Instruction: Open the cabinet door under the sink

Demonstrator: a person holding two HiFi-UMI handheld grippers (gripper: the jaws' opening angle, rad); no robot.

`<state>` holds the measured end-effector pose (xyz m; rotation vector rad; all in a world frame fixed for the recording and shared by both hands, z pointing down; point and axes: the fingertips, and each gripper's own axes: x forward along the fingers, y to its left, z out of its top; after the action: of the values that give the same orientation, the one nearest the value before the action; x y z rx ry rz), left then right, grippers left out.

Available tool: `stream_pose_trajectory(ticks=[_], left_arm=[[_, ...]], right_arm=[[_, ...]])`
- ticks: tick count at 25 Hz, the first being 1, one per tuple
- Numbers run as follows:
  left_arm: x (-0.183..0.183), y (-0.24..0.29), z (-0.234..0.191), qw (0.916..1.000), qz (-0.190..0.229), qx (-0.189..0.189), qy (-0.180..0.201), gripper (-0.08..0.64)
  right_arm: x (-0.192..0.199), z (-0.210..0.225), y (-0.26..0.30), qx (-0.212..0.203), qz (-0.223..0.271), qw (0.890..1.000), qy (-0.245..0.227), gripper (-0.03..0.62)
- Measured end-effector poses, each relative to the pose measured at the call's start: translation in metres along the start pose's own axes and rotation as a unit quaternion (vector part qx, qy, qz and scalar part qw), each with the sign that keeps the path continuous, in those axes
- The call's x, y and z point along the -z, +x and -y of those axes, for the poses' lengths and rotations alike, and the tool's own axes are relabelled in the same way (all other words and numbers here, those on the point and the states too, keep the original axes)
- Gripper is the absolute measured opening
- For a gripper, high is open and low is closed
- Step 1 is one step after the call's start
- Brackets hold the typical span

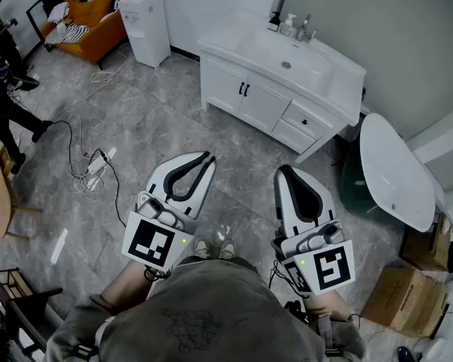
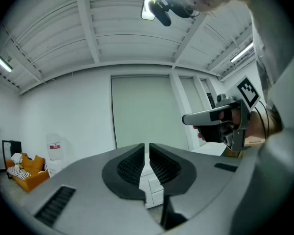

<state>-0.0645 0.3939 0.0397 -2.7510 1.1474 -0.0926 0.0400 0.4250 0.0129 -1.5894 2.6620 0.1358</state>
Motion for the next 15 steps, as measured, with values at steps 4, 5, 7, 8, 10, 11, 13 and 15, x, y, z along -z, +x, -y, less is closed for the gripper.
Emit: stream_pose_trajectory(ticks=[4,5,7,8,10,11,13,15], left_arm=[[0.0,0.005,0.0,1.0,-0.001,0.001,0.001,0.04],[0.0,0.007,0.0,1.0,-0.001,0.002,0.002,0.04],[0.0,0.013,0.001,1.0,-0.002,0.002,0.005,0.04],[-0.001,0.016,0.001,1.0,-0.002,0.003,0.006,0.041],[0.0,0.021,0.001,1.0,-0.004,0.003,0.006,0.04],[0.001,0.023,0.001,1.0,-0.005,0.003,0.006,0.04],[0.002,0.029,0.002,0.9999,-0.009,0.004,0.008,0.04],[0.003,0.035,0.003,0.9999,-0.011,0.004,0.011,0.04]], right_arm=[[0.0,0.004,0.002,0.001,0.001,1.0,-0.001,0.037],[0.0,0.007,0.003,0.002,0.001,1.0,0.001,0.037],[0.002,0.013,0.003,0.003,0.003,1.0,0.006,0.037],[0.002,0.015,0.004,0.004,0.004,1.0,0.008,0.037],[0.004,0.021,0.005,0.005,0.005,1.0,0.014,0.037],[0.005,0.023,0.006,0.005,0.005,1.0,0.016,0.037],[0.008,0.029,0.008,0.005,0.004,1.0,0.02,0.037],[0.01,0.035,0.009,0.004,0.004,1.0,0.023,0.037]])
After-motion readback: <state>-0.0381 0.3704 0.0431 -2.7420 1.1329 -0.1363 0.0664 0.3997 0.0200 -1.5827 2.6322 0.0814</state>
